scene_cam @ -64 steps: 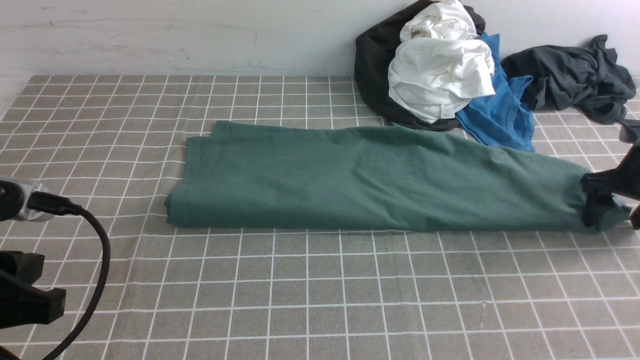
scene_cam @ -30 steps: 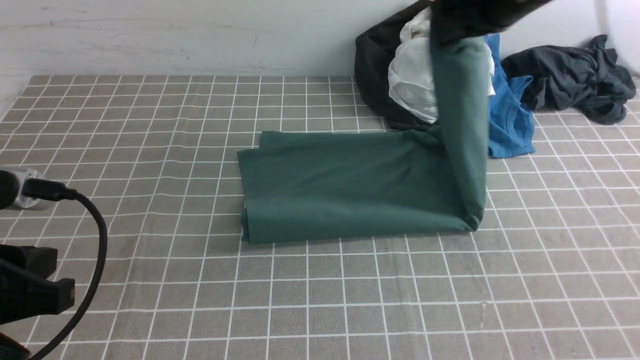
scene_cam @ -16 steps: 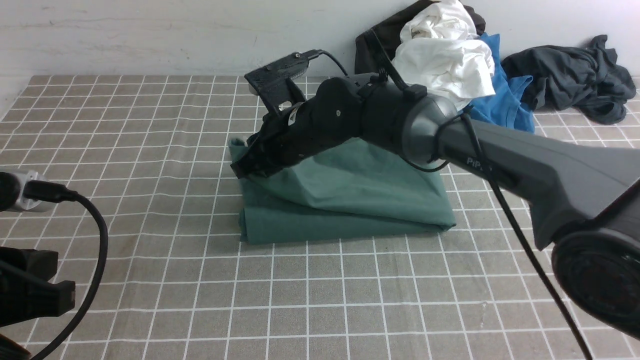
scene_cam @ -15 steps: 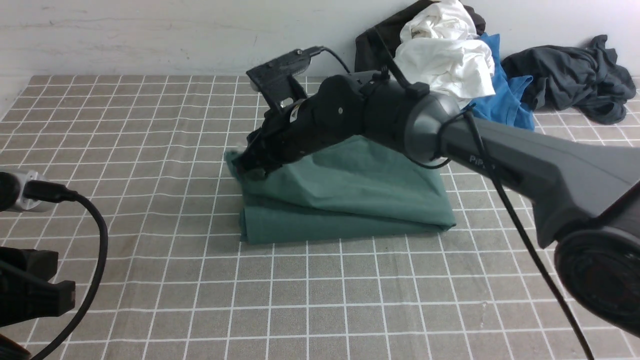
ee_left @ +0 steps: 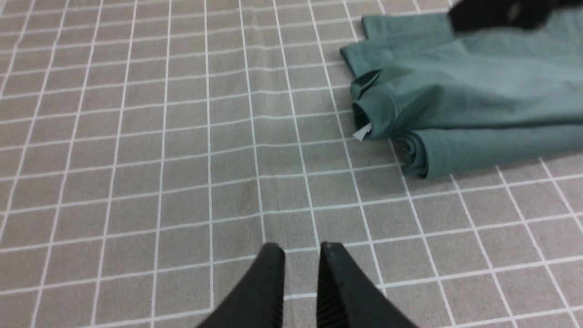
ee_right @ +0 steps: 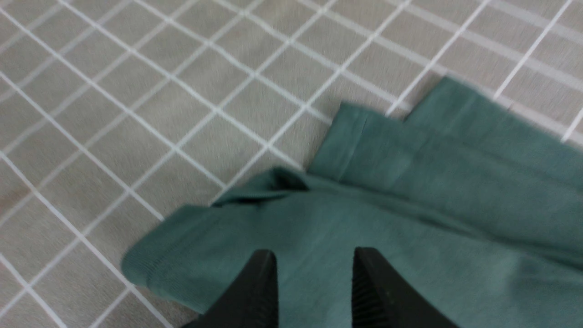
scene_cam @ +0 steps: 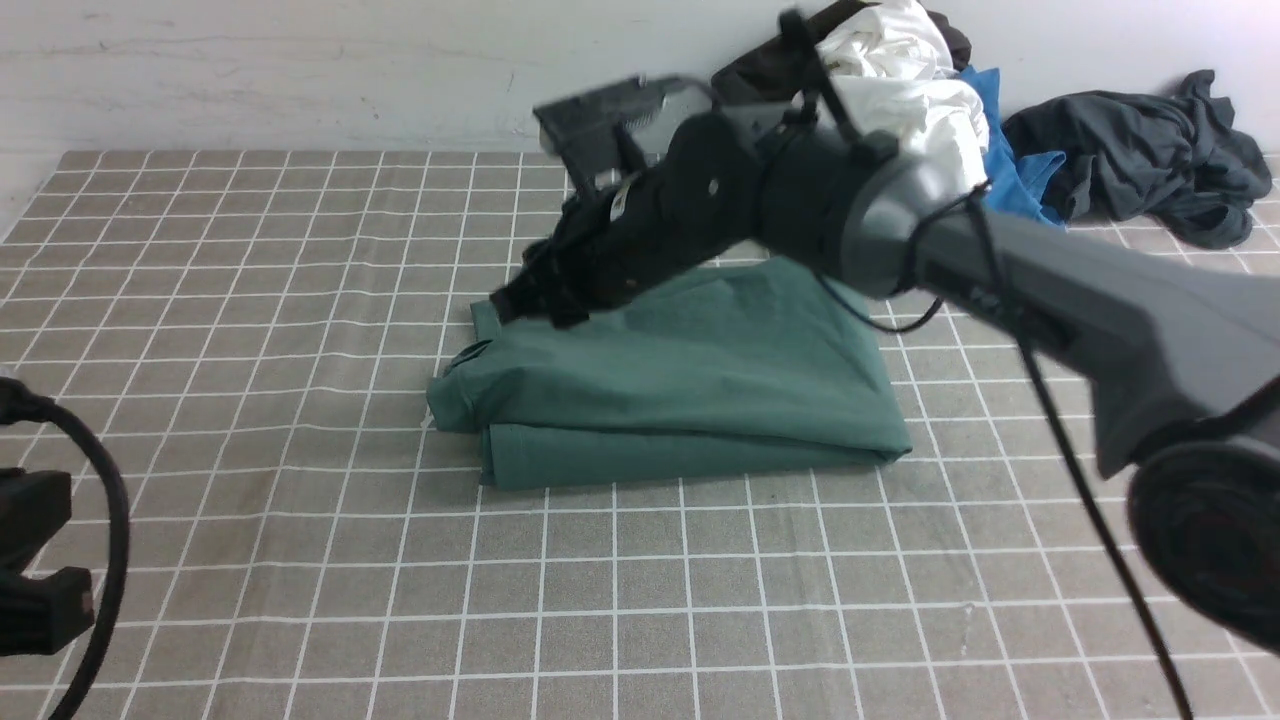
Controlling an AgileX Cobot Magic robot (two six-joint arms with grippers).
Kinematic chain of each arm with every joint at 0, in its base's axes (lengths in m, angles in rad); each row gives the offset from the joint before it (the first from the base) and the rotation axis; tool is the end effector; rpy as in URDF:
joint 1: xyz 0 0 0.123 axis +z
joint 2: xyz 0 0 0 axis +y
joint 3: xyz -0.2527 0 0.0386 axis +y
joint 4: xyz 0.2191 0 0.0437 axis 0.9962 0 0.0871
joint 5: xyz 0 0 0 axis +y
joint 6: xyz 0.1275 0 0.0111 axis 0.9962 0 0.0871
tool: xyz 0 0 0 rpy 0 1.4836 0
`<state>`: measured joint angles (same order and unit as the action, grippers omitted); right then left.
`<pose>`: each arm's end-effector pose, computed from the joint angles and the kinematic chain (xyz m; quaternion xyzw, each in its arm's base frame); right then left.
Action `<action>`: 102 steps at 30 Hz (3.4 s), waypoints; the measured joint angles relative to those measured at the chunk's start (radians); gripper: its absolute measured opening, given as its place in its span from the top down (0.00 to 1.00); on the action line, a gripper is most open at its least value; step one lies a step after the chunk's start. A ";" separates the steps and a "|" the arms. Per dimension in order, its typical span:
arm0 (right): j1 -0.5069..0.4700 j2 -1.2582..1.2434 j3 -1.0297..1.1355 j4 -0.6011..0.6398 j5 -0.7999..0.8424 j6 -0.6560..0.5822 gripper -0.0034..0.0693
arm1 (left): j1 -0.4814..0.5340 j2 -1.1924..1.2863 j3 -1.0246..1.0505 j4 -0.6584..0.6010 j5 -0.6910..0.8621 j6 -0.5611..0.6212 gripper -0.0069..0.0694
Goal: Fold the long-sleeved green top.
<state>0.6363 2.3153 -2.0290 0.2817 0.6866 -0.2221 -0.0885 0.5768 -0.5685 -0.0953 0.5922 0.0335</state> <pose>0.3917 0.3175 0.1667 -0.3223 0.8781 0.1861 0.3007 0.1390 -0.0192 0.2725 0.0319 0.8621 -0.0567 0.5025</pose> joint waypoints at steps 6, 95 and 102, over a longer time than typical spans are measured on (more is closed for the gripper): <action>0.047 0.127 0.002 0.016 -0.108 -0.035 0.93 | 0.000 -0.104 0.003 -0.003 -0.019 0.018 0.78; -0.580 -2.326 2.055 -0.239 -0.511 0.281 0.97 | -0.098 -0.459 0.336 0.053 -0.375 0.221 0.78; -0.580 -2.326 2.053 -0.226 -0.322 0.251 0.97 | -0.098 -0.459 0.336 0.053 -0.375 0.222 0.78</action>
<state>0.0559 -0.0103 0.0241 0.0557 0.3651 0.0286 -0.1869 0.1176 -0.2324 -0.0418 0.2175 0.2550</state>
